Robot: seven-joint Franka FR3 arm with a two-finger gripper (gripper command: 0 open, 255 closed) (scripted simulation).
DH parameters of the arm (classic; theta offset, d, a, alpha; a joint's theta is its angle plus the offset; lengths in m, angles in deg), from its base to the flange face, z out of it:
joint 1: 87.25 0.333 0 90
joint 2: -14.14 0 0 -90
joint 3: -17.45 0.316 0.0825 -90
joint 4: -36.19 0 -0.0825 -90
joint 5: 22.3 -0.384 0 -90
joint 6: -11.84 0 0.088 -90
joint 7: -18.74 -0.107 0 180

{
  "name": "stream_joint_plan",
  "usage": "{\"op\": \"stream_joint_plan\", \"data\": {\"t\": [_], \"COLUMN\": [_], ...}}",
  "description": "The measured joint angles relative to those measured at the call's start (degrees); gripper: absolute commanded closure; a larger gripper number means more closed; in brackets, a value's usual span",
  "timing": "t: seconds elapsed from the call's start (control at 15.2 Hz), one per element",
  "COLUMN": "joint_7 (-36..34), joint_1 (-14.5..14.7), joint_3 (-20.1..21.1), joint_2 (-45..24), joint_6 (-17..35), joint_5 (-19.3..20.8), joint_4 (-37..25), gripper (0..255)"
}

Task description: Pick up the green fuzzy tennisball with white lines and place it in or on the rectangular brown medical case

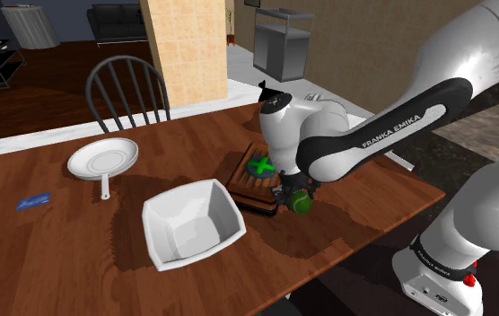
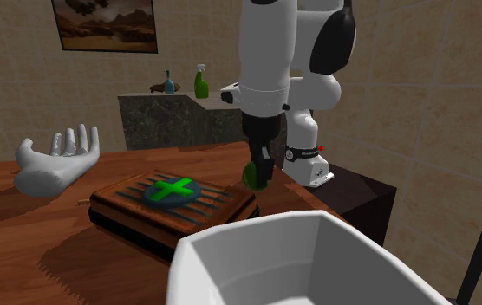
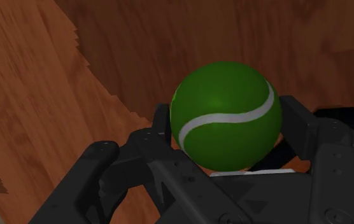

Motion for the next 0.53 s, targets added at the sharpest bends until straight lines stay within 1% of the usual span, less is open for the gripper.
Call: {"op": "stream_joint_plan", "data": {"t": [0.53], "joint_7": [2.7], "joint_1": [0.5], "joint_3": [-0.8], "joint_2": [4.4], "joint_6": [-6.4], "joint_5": [-2.5], "joint_4": [-2.8], "gripper": [255]}}
